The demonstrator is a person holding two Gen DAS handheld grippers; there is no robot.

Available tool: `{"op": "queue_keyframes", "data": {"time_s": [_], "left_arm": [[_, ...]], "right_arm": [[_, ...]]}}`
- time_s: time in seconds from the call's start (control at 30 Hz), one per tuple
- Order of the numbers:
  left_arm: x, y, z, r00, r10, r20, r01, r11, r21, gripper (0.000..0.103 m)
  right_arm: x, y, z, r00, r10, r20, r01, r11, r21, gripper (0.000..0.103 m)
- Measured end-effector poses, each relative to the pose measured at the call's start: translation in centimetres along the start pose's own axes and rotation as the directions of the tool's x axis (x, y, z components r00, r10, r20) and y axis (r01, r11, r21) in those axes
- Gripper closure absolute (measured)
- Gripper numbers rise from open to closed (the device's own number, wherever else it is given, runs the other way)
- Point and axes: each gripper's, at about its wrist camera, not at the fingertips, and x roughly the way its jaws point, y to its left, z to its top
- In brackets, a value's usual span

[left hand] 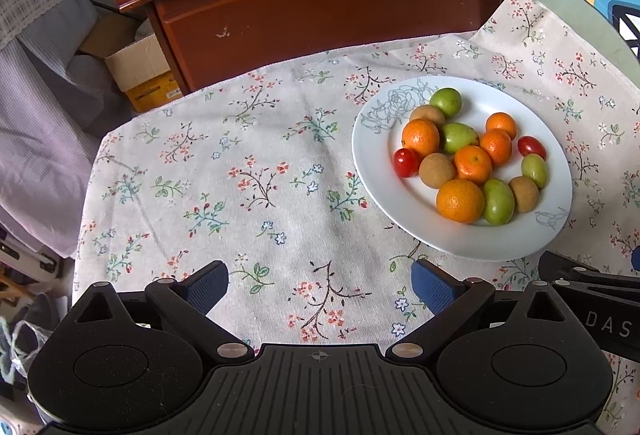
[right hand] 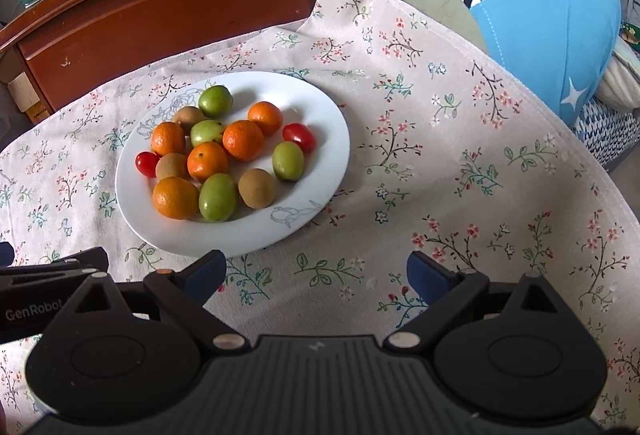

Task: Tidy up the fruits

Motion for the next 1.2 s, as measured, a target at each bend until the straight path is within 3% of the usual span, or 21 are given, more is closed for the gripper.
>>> {"op": "queue_keyframes", "data": {"time_s": [0.53, 0.83, 1.2], "left_arm": [[-1.1, 0.8, -1.7, 1.000, 0.024, -0.002, -0.024, 1.000, 0.017, 0.004], [-2.3, 2.1, -3.5, 1.000, 0.012, -0.009, -0.012, 1.000, 0.010, 0.004], [-4.2, 3.3, -5.1, 1.000, -0.004, 0.013, 0.004, 1.000, -0.004, 0.004]], "right_arm": [[-1.2, 1.0, -1.3, 1.000, 0.010, 0.011, -0.009, 0.999, -0.048, 0.006], [-1.5, 0.7, -3.4, 0.994, 0.107, -0.010, -0.107, 0.993, -0.053, 0.006], [-2.0, 2.7, -6.9, 0.984, 0.176, -0.005, -0.175, 0.973, -0.150, 0.006]]}}
